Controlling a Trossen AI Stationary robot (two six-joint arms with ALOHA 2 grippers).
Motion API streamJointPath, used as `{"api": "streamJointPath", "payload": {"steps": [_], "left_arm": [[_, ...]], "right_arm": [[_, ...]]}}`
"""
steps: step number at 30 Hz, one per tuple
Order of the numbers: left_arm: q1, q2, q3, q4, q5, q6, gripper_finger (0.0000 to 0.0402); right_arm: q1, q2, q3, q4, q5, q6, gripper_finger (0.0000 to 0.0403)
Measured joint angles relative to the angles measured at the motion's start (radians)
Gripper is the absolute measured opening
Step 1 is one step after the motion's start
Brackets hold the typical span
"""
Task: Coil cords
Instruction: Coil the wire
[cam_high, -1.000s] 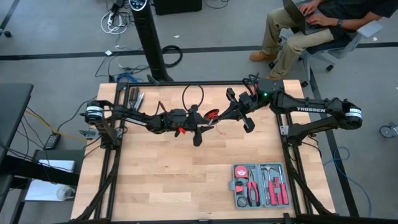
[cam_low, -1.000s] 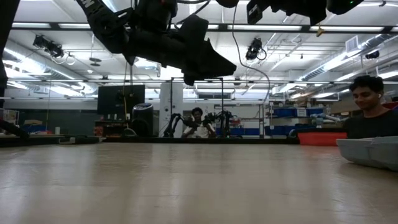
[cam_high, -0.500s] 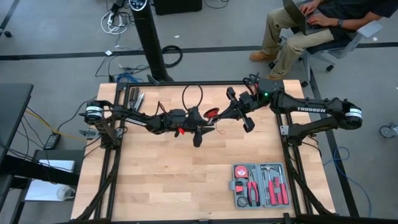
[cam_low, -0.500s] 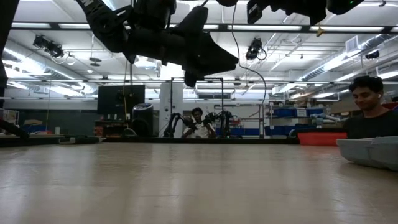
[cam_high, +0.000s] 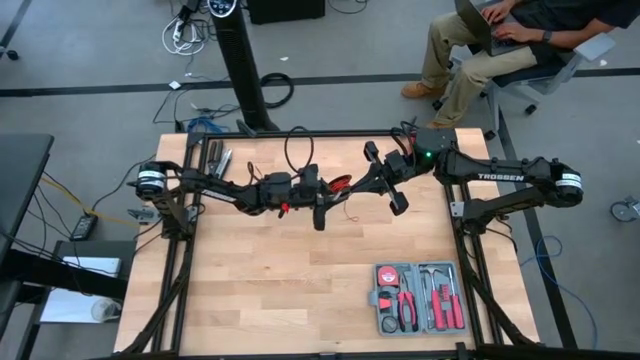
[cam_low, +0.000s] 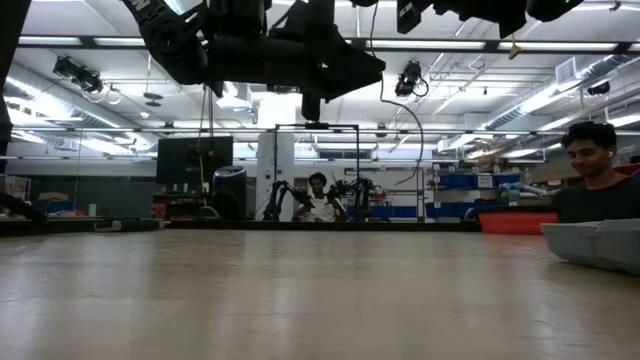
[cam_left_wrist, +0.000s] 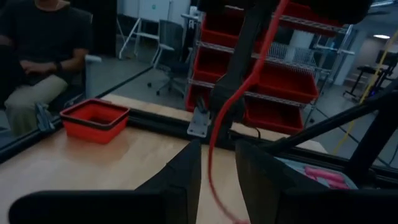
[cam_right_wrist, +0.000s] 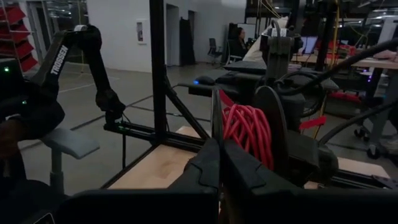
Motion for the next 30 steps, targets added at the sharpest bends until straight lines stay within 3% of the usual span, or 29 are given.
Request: {"api": "streamJointPath", "payload": {"steps": [9, 11, 13, 16, 24, 30], "left_arm": [[0.000, 0.000, 0.024, 0.013, -0.003, 0.047, 0.0099], [-0.001, 0.000, 0.032, -0.007, 0.004, 0.061, 0.0076], [-0.001, 0.000, 0.043, -0.044, 0.030, 0.080, 0.0028], [-0.001, 0.000, 0.047, -0.073, 0.041, 0.083, 0.0007], [0.003, 0.000, 0.047, -0.092, 0.046, 0.104, 0.0001], [0.006, 0.000, 0.047, -0.172, 0.147, 0.066, 0.0001]], "right_arm": [[0.000, 0.008, 0.000, 0.009, 0.002, 0.000, 0.0002], [0.000, 0.014, 0.000, 0.009, 0.002, -0.001, 0.0002], [0.000, 0.014, 0.000, 0.005, 0.002, -0.001, 0.0002], [0.000, 0.012, 0.000, 0.005, 0.002, -0.001, 0.0002], [0.000, 0.006, 0.000, 0.000, -0.002, -0.001, 0.0002], [-0.005, 0.003, 0.000, -0.012, 0.001, -0.001, 0.0002]]}}
